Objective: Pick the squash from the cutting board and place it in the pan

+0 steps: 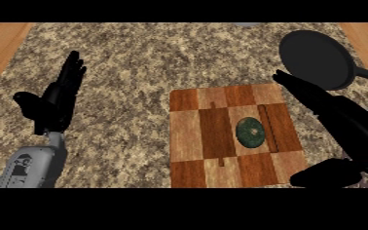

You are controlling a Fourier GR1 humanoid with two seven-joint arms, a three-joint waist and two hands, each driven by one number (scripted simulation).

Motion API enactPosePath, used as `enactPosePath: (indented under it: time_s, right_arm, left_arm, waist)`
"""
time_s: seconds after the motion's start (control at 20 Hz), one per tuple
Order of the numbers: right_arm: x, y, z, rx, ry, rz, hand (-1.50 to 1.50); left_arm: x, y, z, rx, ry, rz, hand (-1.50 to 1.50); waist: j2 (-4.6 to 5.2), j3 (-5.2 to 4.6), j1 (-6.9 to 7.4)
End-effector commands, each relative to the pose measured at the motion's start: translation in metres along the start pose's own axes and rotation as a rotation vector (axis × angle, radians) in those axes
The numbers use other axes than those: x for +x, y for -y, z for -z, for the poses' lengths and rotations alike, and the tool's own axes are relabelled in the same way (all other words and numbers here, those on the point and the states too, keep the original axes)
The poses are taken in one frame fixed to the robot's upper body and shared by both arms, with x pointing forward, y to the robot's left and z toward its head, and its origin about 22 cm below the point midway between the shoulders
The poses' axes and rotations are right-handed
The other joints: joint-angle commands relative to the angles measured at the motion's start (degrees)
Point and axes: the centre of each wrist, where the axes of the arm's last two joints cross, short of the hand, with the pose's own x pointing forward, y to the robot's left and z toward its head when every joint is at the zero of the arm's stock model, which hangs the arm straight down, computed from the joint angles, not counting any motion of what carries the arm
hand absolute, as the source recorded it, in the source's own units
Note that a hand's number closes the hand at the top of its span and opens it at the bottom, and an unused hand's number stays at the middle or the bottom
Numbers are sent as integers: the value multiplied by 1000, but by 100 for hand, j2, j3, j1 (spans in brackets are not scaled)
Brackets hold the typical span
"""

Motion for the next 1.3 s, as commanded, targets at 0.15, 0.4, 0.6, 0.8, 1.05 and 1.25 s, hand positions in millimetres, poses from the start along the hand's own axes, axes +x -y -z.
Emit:
enactPosePath:
  time_s: [0.15,0.4,0.6,0.8,1.05,1.25]
  right_arm:
    - [-11,-30,10,56,-72,-38,-150]
    - [-22,-8,38,119,-52,-31,-150]
    - [-31,-43,39,189,-42,-46,-150]
    - [-28,-61,54,183,-55,-85,-150]
    - [-17,-69,53,226,-102,-174,-150]
    - [-17,-73,60,240,-146,-260,-150]
  left_arm:
    - [-3,-6,4,6,8,-9,0]
    - [-7,-9,-6,-3,-7,-1,0]
    - [7,-7,-1,-2,8,7,0]
    - [25,-9,4,-11,3,-7,0]
    - [-10,3,4,3,21,3,0]
    - [-4,11,7,-4,8,-1,0]
  waist:
    - [1,2,-11]
    - [2,1,16]
    - [-1,3,6]
    - [1,3,22]
    - [5,0,2]
    - [4,1,-6]
